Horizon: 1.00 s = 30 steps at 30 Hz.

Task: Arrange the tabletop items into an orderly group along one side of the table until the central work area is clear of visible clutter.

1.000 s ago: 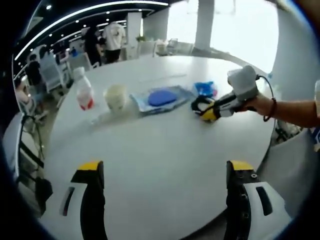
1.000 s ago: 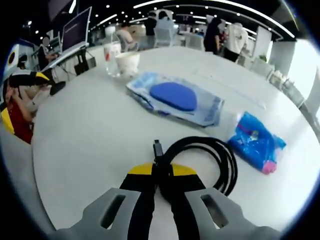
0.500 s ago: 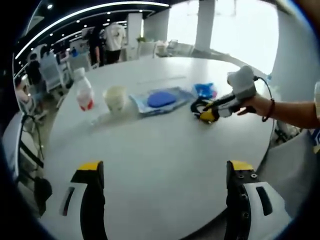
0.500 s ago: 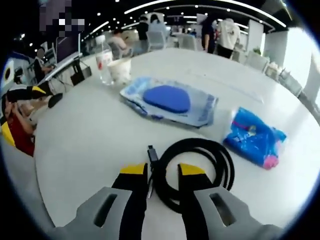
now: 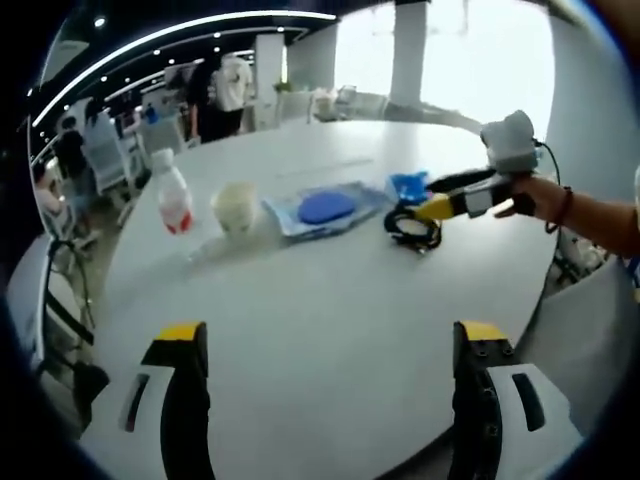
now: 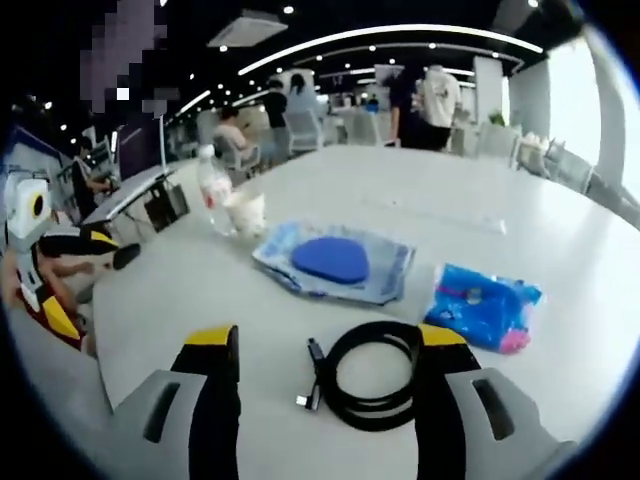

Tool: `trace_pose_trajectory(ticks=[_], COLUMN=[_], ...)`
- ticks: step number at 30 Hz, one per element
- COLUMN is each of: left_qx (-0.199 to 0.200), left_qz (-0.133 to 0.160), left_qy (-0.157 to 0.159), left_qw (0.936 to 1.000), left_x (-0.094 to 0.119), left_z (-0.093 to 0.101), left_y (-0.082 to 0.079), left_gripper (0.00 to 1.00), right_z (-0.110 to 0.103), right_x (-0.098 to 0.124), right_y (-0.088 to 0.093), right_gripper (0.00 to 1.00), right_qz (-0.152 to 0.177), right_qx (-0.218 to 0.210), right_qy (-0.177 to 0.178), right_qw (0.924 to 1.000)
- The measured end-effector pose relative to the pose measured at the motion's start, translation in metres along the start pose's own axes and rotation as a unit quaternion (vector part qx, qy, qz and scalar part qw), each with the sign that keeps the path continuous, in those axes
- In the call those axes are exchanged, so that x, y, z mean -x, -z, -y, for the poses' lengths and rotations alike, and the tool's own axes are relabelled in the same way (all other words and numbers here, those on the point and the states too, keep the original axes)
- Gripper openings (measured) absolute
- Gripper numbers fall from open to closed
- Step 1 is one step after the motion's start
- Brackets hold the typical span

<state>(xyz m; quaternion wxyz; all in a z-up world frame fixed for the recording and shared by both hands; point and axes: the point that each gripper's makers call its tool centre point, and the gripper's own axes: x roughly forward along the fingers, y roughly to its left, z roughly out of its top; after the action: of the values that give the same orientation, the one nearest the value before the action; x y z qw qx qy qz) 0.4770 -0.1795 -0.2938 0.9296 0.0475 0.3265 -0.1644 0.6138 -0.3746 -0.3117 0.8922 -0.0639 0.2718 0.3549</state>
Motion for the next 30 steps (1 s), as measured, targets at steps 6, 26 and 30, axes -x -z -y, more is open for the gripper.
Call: trace_pose_trajectory(ticks=[6,26,30], left_qx=[-0.013,-0.008,-0.01], left_qz=[0.005,0.017,0.017], left_qy=[-0.001,-0.001,-0.002], left_qw=[0.9999,0.9998,0.9998], left_x=[-0.001,0.006,0.008], left_z=[0.002,0.007,0.007], left_y=[-0.003,-0.005,-0.005], left_gripper=[1.0,1.0,1.0], right_z=[-0.008,-0.016,-0.018], right_x=[0.025,0.106,0.115], right_y=[-0.014,0.003,0.018], right_gripper=[0.86,0.99,0.99], right_qz=[0.023,0.032,0.02], right_qx=[-0.005,0.001,0.013], right_qy=[-0.008,0.004,0.011], right_qw=[0.9997,0.9995,0.9997])
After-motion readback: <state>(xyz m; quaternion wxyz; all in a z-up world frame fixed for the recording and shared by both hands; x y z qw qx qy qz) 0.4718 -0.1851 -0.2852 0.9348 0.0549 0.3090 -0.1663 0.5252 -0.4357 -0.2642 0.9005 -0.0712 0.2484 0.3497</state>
